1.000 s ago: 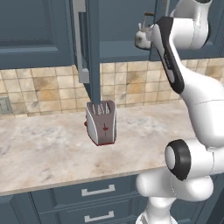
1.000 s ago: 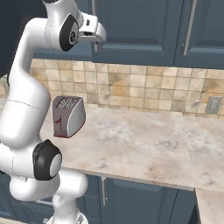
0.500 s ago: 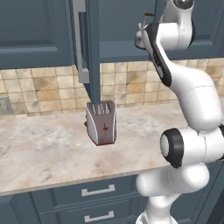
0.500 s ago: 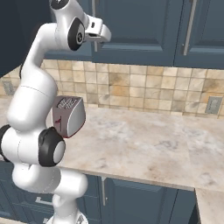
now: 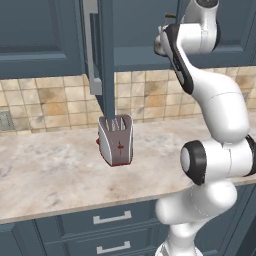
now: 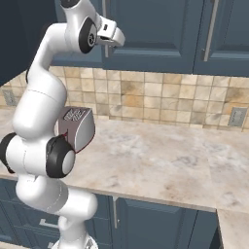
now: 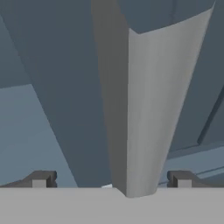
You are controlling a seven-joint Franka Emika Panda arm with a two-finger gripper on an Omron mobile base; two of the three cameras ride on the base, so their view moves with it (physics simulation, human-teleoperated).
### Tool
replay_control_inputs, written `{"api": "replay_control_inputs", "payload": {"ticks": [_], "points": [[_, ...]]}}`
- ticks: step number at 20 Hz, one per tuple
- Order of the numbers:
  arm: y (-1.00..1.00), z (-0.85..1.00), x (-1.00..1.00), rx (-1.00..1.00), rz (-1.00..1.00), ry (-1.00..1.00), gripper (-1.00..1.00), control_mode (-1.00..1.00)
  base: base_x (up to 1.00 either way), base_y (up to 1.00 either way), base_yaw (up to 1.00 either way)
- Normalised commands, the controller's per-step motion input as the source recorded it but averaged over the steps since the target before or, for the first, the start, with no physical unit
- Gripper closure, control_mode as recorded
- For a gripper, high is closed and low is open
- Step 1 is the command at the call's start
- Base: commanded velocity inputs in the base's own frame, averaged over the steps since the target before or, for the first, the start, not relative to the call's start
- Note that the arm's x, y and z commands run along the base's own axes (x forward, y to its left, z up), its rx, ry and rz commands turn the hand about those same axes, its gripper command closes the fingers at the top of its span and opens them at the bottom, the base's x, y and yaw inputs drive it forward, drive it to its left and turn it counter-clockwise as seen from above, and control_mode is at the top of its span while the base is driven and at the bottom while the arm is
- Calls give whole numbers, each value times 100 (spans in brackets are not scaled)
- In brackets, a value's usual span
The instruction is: Open the cabinet, pick the kettle from the cabinet, and place it in the sink.
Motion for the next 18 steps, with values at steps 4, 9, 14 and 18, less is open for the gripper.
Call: {"api": "replay_control_inputs", "payload": {"ticks": [4, 9, 14, 18], "points": [[-8, 2, 45, 3, 0, 0, -100, -100, 0, 0, 0], [-1, -4, 45, 0, 0, 0, 100, -100, 0, 0, 0], [-2, -3, 37, 0, 0, 0, 100, -100, 0, 0, 0], [-9, 0, 6, 0, 0, -2, 100, -100, 0, 0, 0]]}}
